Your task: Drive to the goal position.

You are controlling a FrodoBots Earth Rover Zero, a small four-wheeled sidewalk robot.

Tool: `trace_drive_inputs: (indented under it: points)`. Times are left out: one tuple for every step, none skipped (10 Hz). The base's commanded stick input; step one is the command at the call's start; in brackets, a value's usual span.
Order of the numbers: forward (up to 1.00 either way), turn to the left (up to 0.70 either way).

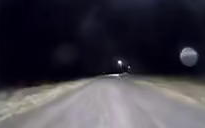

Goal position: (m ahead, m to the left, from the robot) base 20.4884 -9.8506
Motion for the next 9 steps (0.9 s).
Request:
trace_drive_inputs:
  points:
    - [1.00,-0.13]
    - [1.00,-0.02]
    - [1.00,0.00]
    - [1.00,0.00]
    - [1.00,0.00]
    - [1.00,0.00]
    - [1.00,0.00]
    - [1.00,0.00]
    - [1.00,0.00]
